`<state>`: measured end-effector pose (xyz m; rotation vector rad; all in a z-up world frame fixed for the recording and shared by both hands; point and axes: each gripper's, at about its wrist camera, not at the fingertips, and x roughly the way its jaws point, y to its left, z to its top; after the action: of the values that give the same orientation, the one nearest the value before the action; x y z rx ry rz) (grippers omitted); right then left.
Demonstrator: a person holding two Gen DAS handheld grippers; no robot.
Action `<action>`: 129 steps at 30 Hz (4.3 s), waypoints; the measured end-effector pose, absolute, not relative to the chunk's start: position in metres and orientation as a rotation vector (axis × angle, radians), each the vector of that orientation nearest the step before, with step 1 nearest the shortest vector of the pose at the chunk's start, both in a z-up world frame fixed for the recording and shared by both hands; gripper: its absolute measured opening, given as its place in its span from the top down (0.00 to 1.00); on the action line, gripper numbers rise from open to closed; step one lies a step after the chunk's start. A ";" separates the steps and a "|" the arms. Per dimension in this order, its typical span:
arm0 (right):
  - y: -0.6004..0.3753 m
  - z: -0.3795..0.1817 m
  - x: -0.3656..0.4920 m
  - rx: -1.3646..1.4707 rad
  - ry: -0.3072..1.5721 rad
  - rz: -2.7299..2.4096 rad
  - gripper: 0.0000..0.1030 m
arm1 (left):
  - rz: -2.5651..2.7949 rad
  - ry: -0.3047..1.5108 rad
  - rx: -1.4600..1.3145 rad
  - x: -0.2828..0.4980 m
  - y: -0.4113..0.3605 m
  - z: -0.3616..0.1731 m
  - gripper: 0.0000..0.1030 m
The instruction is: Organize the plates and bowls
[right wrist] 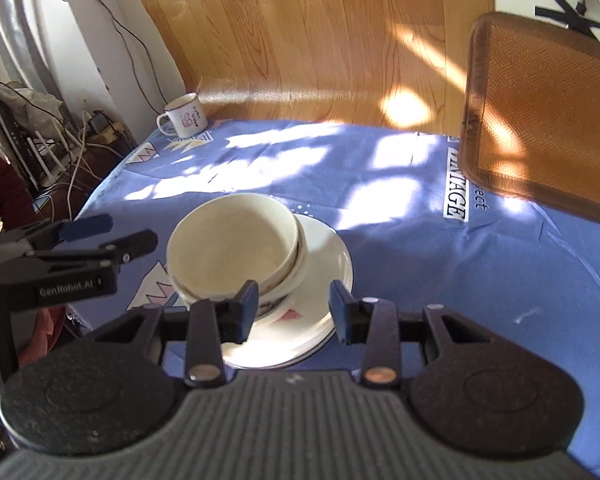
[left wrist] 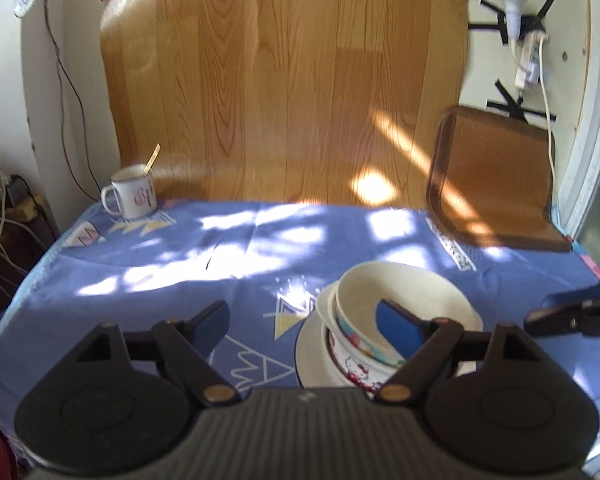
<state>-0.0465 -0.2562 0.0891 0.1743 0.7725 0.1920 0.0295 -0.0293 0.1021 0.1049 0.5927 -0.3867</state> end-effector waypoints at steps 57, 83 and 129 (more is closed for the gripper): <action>-0.203 -0.002 -0.169 0.240 0.491 0.038 0.00 | -0.129 0.591 0.110 -0.098 -0.021 0.010 0.00; -0.205 -0.010 -0.167 0.300 0.495 0.006 0.00 | -0.091 0.690 0.126 -0.091 -0.026 -0.003 0.00; -0.217 -0.014 -0.172 0.373 0.484 -0.019 0.00 | -0.080 0.720 0.152 -0.098 -0.040 -0.006 0.00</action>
<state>-0.1723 -0.2174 -0.0139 0.3726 0.4842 -0.0185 -0.0982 -0.0398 -0.0057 0.1520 0.7197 -0.0796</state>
